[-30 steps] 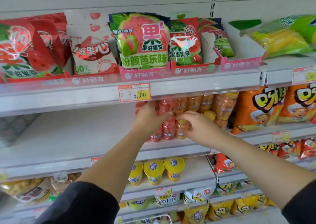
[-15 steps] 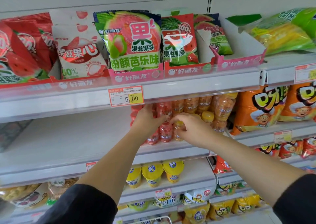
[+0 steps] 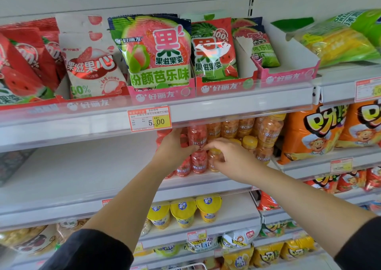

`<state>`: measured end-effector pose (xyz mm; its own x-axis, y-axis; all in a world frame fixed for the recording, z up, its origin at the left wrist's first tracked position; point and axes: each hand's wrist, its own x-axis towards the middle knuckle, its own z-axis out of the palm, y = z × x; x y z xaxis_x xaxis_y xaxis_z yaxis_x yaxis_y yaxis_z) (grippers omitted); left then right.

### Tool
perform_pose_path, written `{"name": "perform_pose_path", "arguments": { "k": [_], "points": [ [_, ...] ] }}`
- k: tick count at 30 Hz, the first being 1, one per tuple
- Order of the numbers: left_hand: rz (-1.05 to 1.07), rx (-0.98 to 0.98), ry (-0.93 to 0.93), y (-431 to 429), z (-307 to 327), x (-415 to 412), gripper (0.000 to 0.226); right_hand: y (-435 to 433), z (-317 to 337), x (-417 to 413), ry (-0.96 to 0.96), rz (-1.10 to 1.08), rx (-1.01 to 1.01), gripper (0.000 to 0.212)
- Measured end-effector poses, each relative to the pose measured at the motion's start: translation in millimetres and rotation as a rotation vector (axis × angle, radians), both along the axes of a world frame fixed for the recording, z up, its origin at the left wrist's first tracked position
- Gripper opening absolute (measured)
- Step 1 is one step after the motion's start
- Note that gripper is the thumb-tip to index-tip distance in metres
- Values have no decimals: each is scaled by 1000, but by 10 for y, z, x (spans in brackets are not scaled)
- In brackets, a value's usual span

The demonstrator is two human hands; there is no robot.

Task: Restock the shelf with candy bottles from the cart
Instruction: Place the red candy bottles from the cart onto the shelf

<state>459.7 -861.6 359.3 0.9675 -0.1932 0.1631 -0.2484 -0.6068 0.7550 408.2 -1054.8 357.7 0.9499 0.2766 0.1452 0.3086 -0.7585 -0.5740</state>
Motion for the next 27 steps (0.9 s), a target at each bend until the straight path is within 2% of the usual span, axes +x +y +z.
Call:
{"name": "perform_pose_path", "arguments": {
  "k": [8, 27],
  "points": [
    [-36, 6, 10, 20, 11, 3, 58, 13, 5, -10, -4, 7, 0, 41],
    [24, 42, -34, -14, 19, -64, 53, 32, 11, 23, -27, 4, 12, 40]
  ]
}}
